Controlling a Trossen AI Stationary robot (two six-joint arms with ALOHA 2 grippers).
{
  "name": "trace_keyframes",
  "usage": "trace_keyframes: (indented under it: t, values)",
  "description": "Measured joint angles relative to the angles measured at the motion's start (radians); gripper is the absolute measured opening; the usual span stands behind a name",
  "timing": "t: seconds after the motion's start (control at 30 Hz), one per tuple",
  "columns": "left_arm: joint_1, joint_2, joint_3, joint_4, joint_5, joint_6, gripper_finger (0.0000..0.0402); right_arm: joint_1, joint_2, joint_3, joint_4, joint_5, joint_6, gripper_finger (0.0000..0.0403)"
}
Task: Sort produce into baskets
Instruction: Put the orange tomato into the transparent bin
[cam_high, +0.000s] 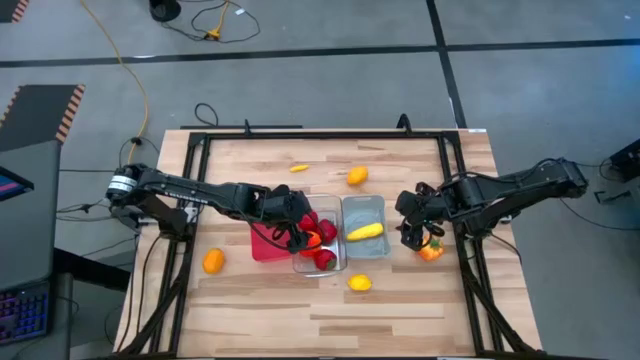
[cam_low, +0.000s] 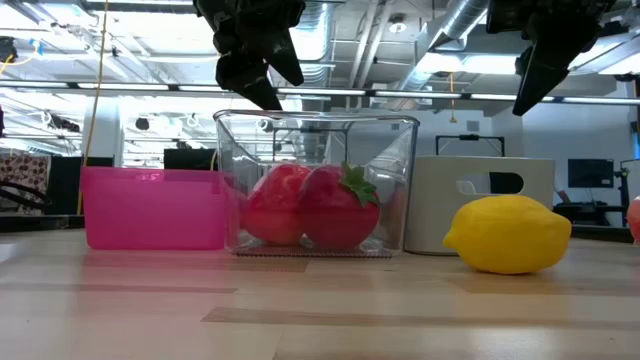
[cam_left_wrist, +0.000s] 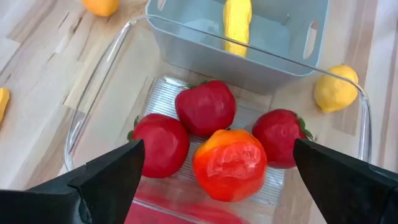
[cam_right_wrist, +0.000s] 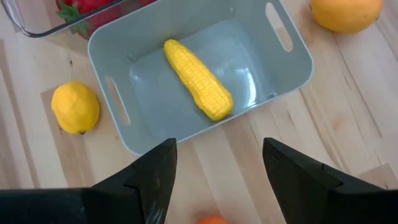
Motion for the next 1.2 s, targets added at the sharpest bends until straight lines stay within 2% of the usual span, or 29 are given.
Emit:
trace_keyframes:
  t: [0.23, 0.47, 0.53, 0.67, 0.8, 0.97, 1.2]
  values:
    - [0.002, 0.0, 0.0, 0.0, -0.005, 0.002, 0.0394, -0.002, 0.025, 0.0, 0.0, -0.051, 0.0, 0.0266]
    - [0.002, 0.0, 0.0, -0.001, -0.005, 0.04, 0.0394, -0.002, 0.048, 0.0, -0.014, -0.052, 0.0, 0.0282]
    - [0.002, 0.0, 0.0, 0.0, -0.006, 0.043, 0.0394, -0.002, 0.048, 0.0, -0.041, -0.057, 0.0, 0.0286]
    - [0.002, 0.0, 0.0, 0.0, -0.007, 0.043, 0.0394, 0.005, 0.045, 0.0, -0.185, -0.133, -0.022, 0.0286]
    - [0.002, 0.0, 0.0, 0.0, -0.007, 0.042, 0.0394, 0.056, 0.044, 0.0, -0.323, -0.139, -0.011, 0.0286]
    - [0.002, 0.0, 0.0, 0.0, -0.007, 0.042, 0.0394, 0.132, 0.044, 0.0, -0.337, -0.134, 0.067, 0.0286]
    - [0.002, 0.0, 0.0, 0.0, -0.007, 0.038, 0.0394, 0.234, 0.044, 0.0, -0.357, -0.134, 0.053, 0.0286]
